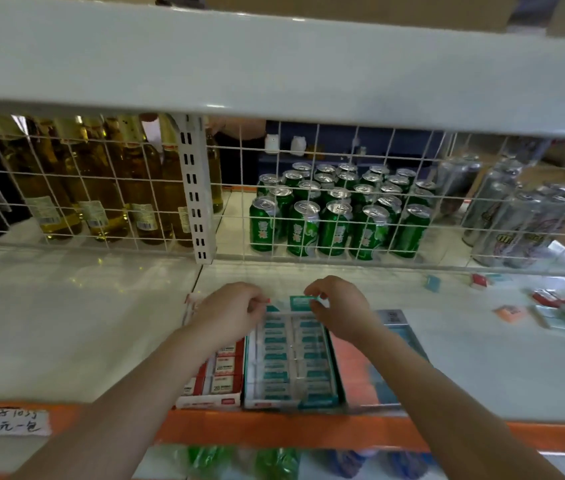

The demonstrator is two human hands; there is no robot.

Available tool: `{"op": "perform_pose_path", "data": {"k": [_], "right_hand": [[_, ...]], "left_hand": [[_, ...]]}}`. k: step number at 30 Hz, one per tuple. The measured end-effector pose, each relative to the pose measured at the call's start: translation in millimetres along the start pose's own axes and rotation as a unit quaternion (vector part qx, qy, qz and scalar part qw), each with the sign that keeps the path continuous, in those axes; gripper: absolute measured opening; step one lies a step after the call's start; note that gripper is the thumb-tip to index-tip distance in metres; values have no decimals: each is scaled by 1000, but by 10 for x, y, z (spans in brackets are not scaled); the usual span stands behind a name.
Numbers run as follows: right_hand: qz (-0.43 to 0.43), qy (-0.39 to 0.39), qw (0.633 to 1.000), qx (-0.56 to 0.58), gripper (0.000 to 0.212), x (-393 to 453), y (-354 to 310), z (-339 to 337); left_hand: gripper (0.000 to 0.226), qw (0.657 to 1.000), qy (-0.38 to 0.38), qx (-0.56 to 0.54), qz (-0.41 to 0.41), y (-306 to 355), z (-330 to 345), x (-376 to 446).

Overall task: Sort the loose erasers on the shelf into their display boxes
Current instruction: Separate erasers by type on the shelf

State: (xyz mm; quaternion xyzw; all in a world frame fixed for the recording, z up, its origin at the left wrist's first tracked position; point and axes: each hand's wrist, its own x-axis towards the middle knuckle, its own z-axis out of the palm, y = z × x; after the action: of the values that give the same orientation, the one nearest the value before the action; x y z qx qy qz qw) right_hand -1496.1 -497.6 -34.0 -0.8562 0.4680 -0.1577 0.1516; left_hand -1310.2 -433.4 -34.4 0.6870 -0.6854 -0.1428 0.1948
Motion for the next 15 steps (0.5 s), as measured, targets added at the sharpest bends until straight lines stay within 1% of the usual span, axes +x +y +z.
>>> {"op": "perform_pose_path", "data": {"k": [7, 15], "right_hand": [[99, 10, 995, 22, 30, -546, 710, -436], [157, -6, 987, 19, 28, -1156, 1552, -798]], "left_hand": [[22, 998, -45, 15, 47, 827, 393, 198], [21, 990, -83, 2, 112, 1750, 905, 423]]}}
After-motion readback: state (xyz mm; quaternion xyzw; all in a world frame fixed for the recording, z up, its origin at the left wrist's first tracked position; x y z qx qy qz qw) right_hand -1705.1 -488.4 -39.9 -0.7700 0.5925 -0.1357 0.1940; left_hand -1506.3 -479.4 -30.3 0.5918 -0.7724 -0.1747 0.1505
